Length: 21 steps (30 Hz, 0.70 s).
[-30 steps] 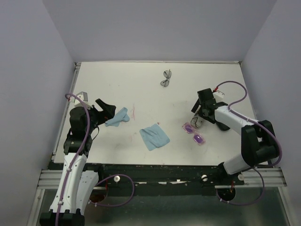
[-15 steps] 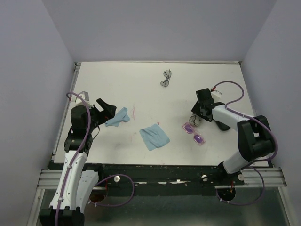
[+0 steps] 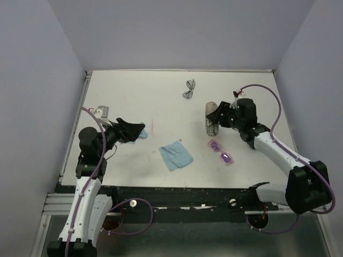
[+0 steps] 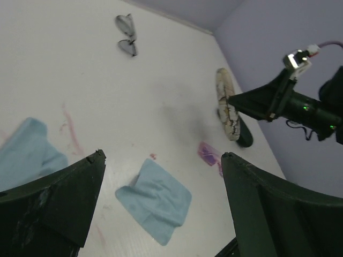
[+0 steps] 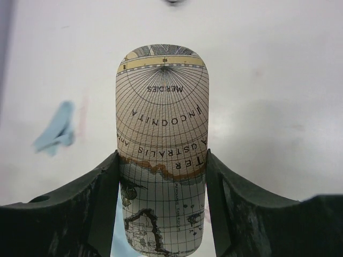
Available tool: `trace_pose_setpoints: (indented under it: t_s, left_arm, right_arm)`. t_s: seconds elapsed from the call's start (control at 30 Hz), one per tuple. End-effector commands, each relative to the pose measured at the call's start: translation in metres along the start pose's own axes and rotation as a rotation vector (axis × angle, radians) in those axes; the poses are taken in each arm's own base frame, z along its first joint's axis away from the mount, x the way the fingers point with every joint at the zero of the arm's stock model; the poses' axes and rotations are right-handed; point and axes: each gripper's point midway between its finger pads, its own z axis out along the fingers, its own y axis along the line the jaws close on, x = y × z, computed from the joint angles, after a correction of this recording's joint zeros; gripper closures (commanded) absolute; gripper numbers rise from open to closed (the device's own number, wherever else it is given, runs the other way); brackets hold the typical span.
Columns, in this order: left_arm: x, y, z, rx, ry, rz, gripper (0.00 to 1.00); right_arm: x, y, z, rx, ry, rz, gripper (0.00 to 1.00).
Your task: Organize the sunglasses
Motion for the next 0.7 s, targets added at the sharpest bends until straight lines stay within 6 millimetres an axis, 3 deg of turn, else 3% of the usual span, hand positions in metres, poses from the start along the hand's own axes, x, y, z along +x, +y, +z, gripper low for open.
trace_pose_setpoints:
  t_s: [0.0, 0.1, 0.17, 0.33, 0.5, 0.67]
  left_arm:
    - [0.013, -0.09, -0.022, 0.572, 0.019, 0.084, 0.01]
    - [0.018, -0.114, -0.015, 0.636, 0.056, 0.1, 0.01]
    - [0.021, -0.125, -0.003, 0.635, 0.095, 0.102, 0.01]
    - [0.027, -0.151, 0.017, 0.748, 0.166, 0.06, 0.01]
    - [0.038, -0.174, 0.036, 0.825, 0.254, 0.046, 0.01]
    - [0.047, -0.187, 0.043, 0.874, 0.288, 0.074, 0.01]
  right_arm:
    - [0.005, 0.108, -0.056, -0.659, 0.004, -0.186, 0.86]
    - [0.01, 0.14, -0.093, -0.901, -0.005, -0.212, 0.87]
    - [0.016, 0.151, -0.111, -1.0, 0.011, -0.226, 0.88]
    - [0.029, 0.172, -0.136, -1.141, 0.033, -0.27, 0.88]
    - [0.035, 0.184, -0.142, -1.187, 0.064, -0.253, 0.89]
    - [0.036, 0.195, -0.142, -1.204, 0.084, -0.205, 0.91]
